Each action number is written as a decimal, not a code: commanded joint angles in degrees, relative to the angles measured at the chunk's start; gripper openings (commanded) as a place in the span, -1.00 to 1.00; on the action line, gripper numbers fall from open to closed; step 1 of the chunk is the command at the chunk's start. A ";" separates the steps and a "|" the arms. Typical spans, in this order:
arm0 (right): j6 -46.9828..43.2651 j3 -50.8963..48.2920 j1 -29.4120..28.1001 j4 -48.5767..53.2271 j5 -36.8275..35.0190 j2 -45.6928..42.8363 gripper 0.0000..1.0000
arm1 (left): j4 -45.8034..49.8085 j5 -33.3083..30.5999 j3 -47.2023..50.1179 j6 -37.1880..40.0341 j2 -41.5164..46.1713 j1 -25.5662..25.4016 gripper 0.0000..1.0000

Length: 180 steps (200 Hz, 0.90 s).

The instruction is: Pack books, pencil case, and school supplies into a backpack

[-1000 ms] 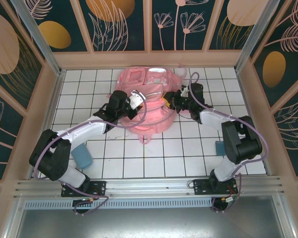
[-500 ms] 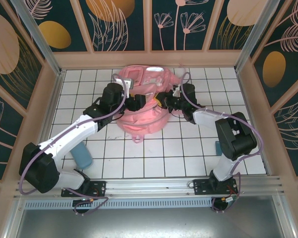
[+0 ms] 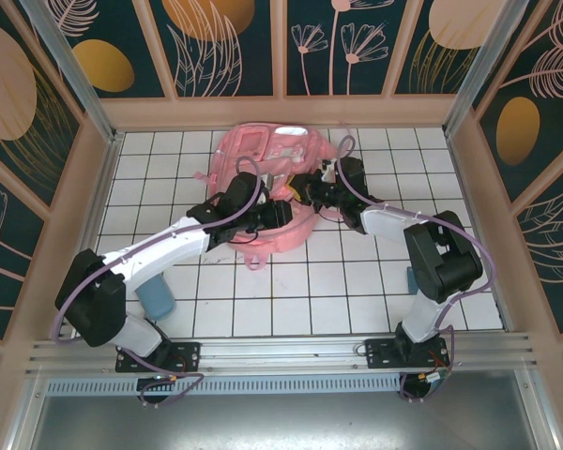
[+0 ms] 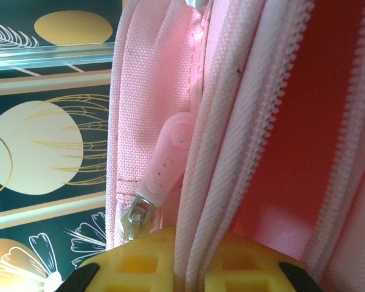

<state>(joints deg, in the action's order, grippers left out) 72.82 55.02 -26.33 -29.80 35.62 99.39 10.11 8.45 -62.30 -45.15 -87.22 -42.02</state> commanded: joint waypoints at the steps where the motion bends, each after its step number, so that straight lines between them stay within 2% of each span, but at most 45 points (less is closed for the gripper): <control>1: 0.04 2.63 -1.67 -4.64 2.31 -0.54 -0.81 | 1.13 -0.94 -2.15 -1.27 -2.26 0.05 -0.24; 40: 0.14 2.47 -2.02 -4.65 2.44 -0.56 -0.83 | 0.17 -1.09 -3.74 -1.09 -4.24 0.05 -0.41; 82: -0.04 2.47 -2.28 -4.42 2.53 -0.46 -0.85 | -0.66 -1.49 -3.79 -1.19 -5.22 0.02 -0.49; 122: -1.44 1.82 -1.48 -1.87 -0.14 -1.61 -0.94 | 1.89 -4.65 -3.80 0.85 -3.92 0.04 -1.00; 137: -1.45 0.91 -0.89 -1.82 -1.48 -2.86 -1.00 | 3.75 -6.63 -3.08 2.45 -2.94 0.03 -1.00; 180: 0.73 -2.34 1.64 -5.16 -2.54 -5.63 -1.00 | 7.71 -11.29 1.16 5.67 -0.50 1.17 -1.00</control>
<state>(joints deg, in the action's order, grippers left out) 72.62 54.13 -26.46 -29.58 33.41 98.54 12.45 3.36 -63.88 -42.15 -90.11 -42.35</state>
